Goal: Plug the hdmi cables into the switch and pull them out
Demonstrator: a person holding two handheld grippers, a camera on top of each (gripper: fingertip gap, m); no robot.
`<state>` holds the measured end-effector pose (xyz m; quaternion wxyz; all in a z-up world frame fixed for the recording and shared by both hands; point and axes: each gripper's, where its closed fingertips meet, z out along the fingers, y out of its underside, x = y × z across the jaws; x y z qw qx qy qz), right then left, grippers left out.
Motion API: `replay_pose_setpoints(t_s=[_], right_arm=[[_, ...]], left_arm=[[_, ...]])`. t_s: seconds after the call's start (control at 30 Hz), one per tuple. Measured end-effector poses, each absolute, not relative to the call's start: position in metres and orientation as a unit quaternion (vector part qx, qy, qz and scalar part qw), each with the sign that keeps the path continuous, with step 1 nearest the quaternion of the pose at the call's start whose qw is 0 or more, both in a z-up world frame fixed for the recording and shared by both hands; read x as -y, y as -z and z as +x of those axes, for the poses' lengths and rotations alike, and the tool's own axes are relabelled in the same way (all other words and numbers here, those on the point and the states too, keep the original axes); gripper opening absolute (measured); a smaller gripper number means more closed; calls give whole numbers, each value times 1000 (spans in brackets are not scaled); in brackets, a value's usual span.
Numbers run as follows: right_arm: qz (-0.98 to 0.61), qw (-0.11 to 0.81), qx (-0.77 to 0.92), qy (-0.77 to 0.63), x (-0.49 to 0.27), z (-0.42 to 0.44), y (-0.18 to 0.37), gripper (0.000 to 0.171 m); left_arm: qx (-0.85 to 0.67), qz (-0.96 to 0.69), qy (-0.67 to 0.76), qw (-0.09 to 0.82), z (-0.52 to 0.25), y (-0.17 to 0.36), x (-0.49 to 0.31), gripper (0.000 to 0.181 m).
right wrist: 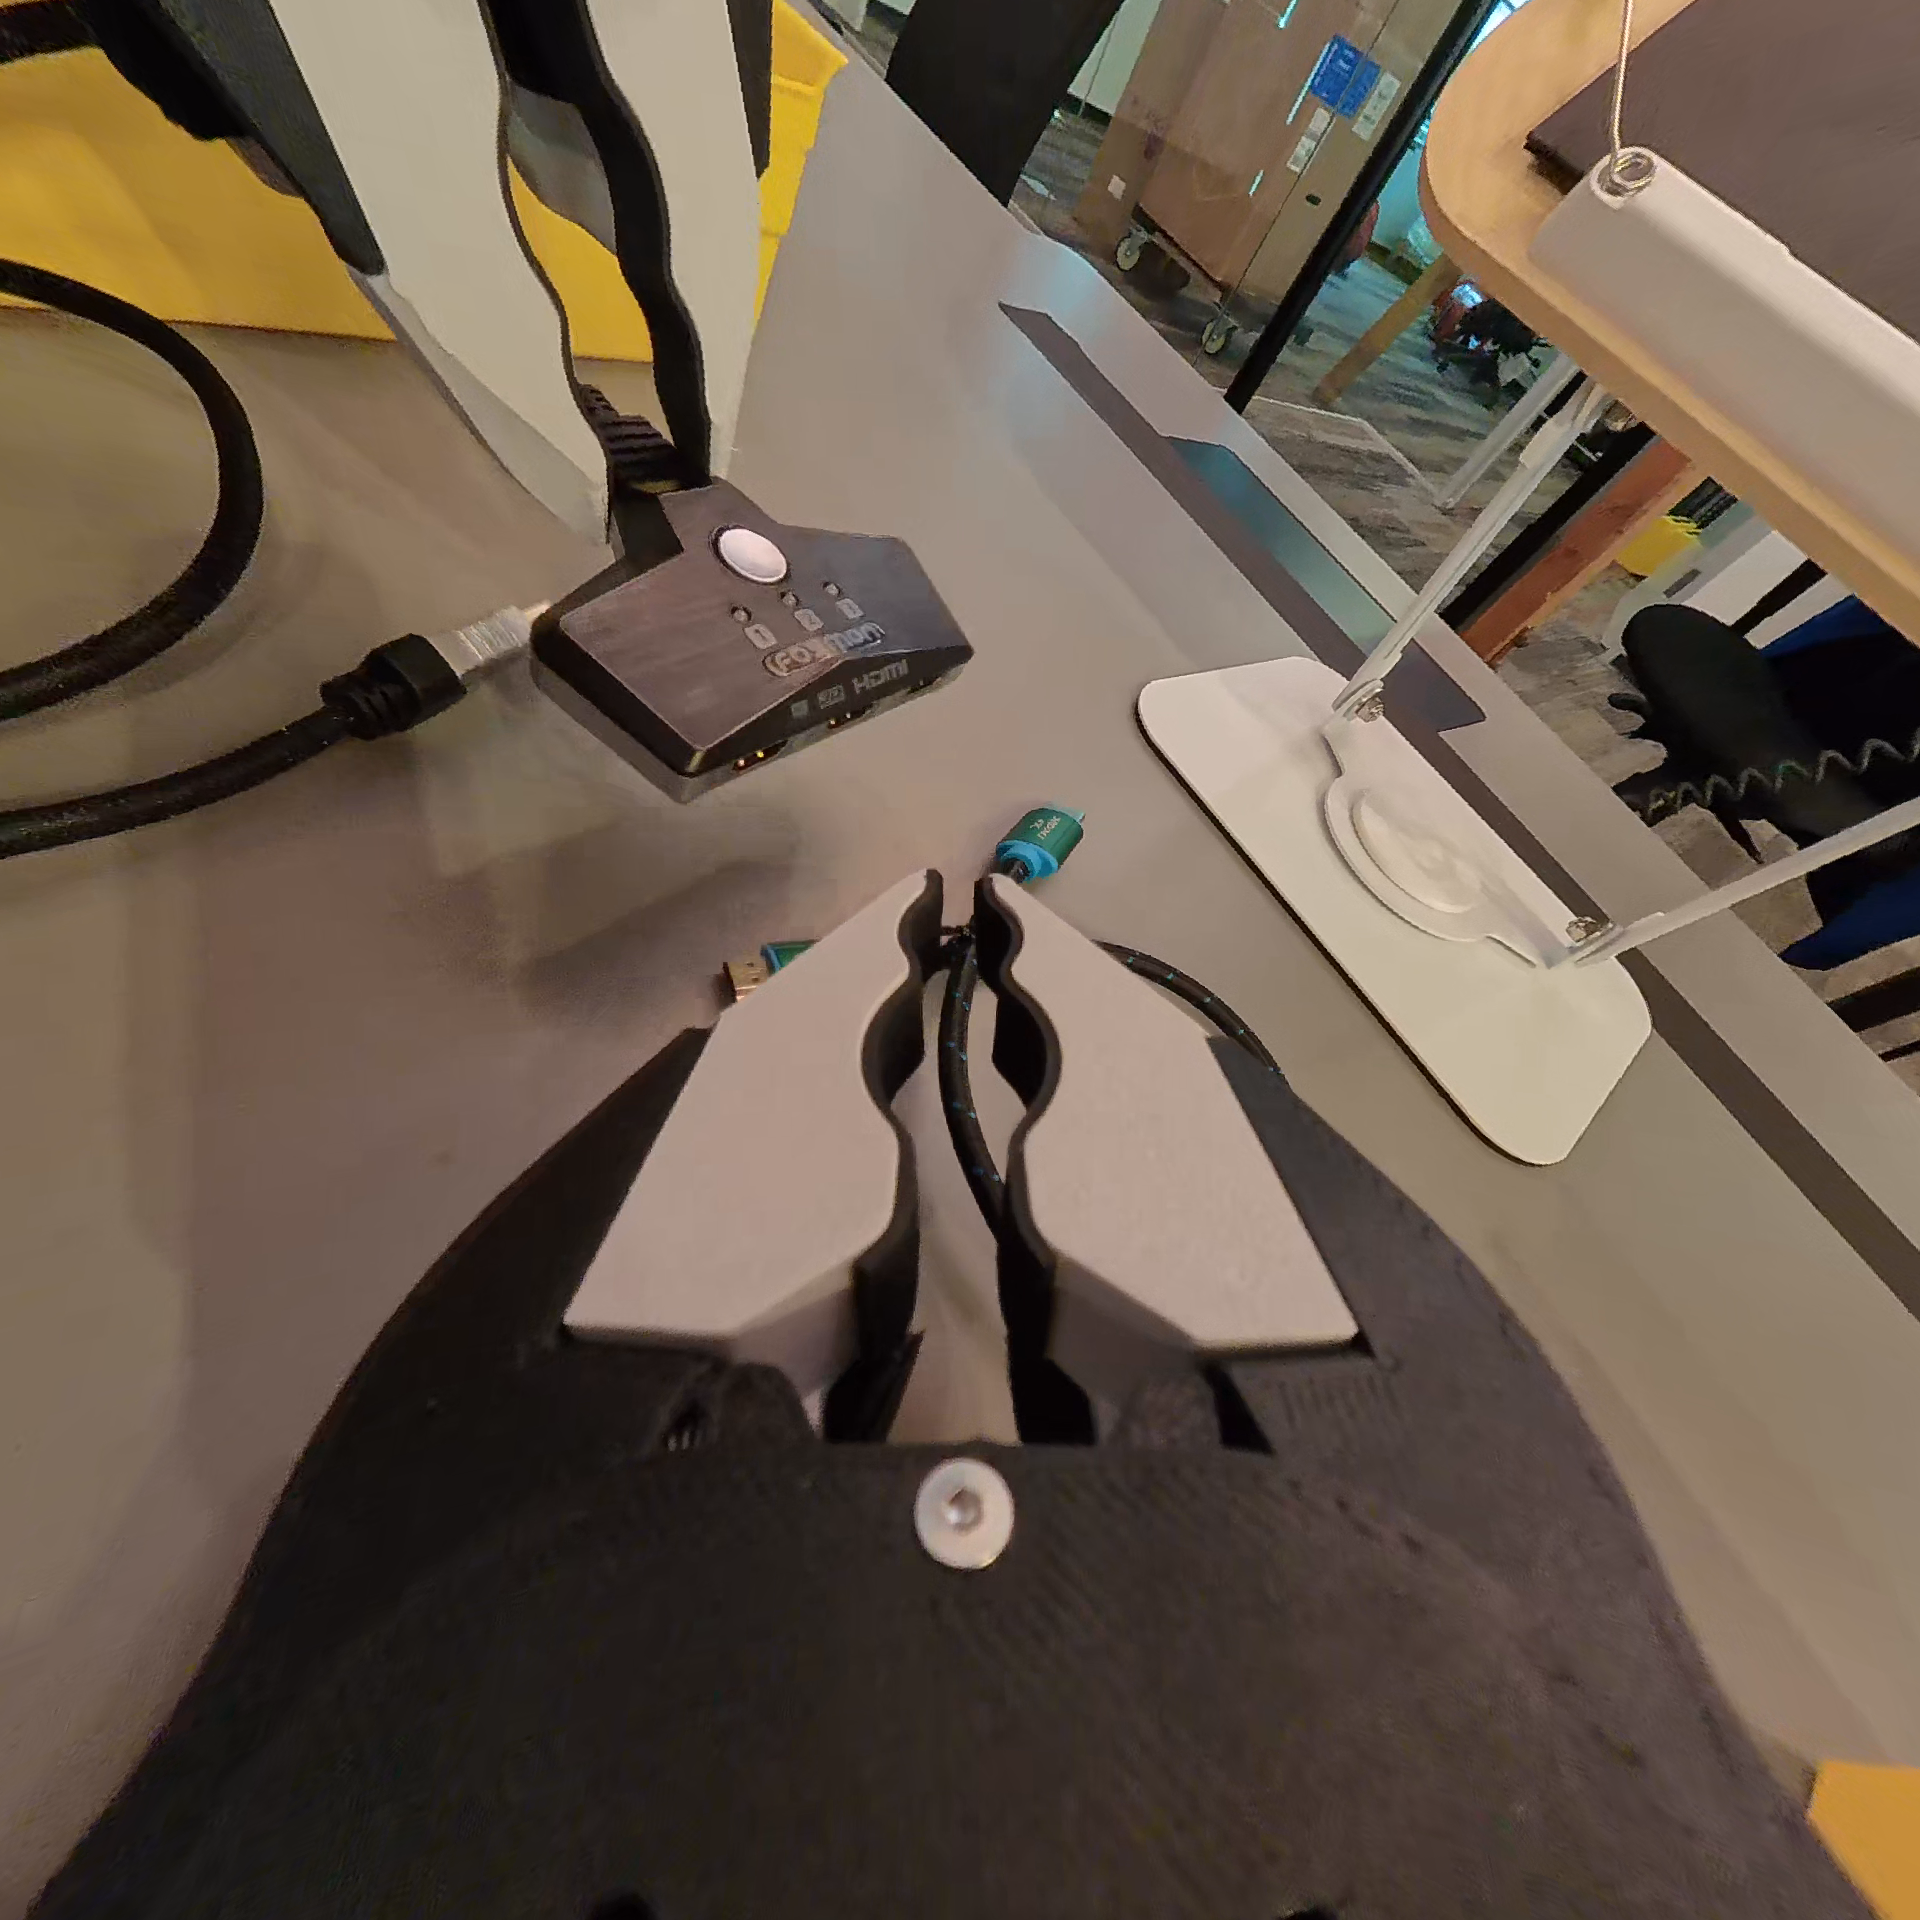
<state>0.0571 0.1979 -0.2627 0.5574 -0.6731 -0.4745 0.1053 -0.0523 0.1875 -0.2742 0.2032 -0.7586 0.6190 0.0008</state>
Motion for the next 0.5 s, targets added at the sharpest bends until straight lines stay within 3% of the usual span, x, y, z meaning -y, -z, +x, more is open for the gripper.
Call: replay_pose_setpoints(t_s=[0.5], right_arm=[[-642, 590, 457, -175, -186, 49, 238, 12]], left_arm=[[-647, -677, 208, 283, -21, 216, -144, 23]])
